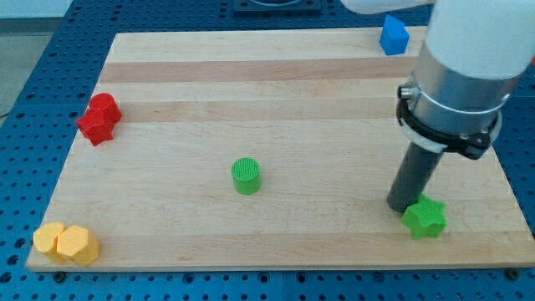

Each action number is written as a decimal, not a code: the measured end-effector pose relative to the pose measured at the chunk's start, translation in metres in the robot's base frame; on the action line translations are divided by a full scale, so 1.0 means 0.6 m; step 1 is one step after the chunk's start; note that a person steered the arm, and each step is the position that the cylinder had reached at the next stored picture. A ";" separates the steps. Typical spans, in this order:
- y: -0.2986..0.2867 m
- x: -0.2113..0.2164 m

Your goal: Move the green circle towards the left side of the green star

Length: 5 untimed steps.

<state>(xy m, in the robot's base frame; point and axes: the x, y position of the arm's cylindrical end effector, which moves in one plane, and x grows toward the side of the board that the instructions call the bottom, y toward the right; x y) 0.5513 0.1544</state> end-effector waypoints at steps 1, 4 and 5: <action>0.002 -0.007; -0.251 -0.241; -0.389 -0.230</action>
<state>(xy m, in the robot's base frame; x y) 0.4134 -0.0792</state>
